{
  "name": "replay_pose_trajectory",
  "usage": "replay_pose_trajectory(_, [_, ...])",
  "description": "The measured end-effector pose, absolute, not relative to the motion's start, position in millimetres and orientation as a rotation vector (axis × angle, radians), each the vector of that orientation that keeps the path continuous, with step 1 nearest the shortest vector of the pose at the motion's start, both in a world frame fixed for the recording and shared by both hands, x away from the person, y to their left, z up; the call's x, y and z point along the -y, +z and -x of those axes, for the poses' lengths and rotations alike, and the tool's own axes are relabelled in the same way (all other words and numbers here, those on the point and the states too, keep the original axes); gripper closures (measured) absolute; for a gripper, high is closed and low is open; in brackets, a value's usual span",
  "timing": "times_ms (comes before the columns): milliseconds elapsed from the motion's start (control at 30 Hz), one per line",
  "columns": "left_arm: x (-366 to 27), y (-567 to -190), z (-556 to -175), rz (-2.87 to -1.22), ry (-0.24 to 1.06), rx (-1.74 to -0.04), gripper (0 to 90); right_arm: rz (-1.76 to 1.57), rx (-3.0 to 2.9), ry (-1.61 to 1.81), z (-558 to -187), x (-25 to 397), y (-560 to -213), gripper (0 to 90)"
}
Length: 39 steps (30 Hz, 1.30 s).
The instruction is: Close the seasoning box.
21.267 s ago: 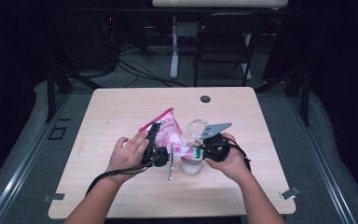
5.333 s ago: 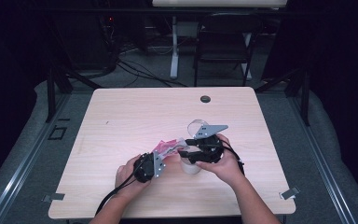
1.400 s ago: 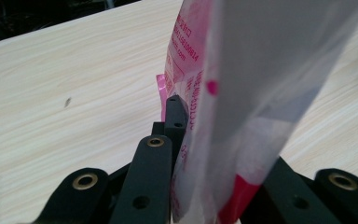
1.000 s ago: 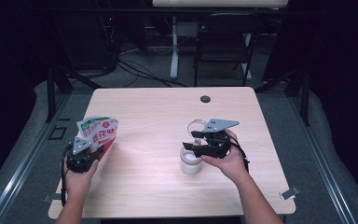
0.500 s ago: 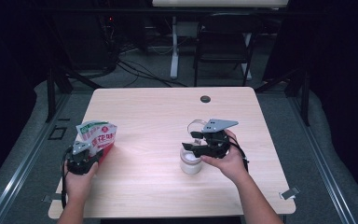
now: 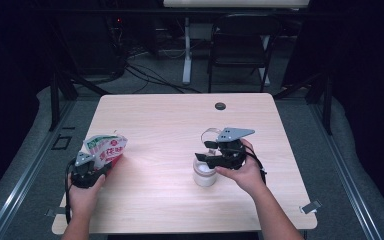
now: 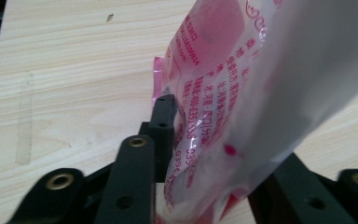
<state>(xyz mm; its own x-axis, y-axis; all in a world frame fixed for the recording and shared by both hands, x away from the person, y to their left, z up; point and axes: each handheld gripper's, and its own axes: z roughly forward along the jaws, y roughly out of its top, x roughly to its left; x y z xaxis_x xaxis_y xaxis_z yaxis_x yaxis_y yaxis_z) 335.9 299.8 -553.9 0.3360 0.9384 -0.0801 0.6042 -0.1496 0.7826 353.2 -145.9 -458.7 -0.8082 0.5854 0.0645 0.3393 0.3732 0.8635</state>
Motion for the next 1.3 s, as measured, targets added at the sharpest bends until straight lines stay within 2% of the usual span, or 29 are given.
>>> replay_pose_trajectory(100, [-299.4,-552.5,-334.6,-1.806,0.546,-1.338,51.7,-0.821,-2.384,1.407,-353.4,145.9,-458.8,44.3])
replay_pose_trajectory(167, [-298.1,-551.2,-333.6,-1.806,0.559,-1.316,45.0,-0.82,-2.386,1.405,-353.4,145.7,-459.0,44.3])
replay_pose_trajectory(333, [-295.2,-551.4,-333.3,-1.808,0.604,-1.303,38.3,-0.821,-2.388,1.404,-353.5,144.9,-459.6,44.3])
replay_pose_trajectory(767, [-296.1,-546.5,-329.1,-1.763,0.594,-1.289,38.4,-0.82,-2.387,1.403,-353.6,144.8,-459.7,44.2])
replay_pose_trajectory(1300, [-281.7,-536.1,-323.2,-1.804,0.608,-1.222,39.3,-0.829,-2.394,1.397,-353.8,144.1,-460.4,44.3])
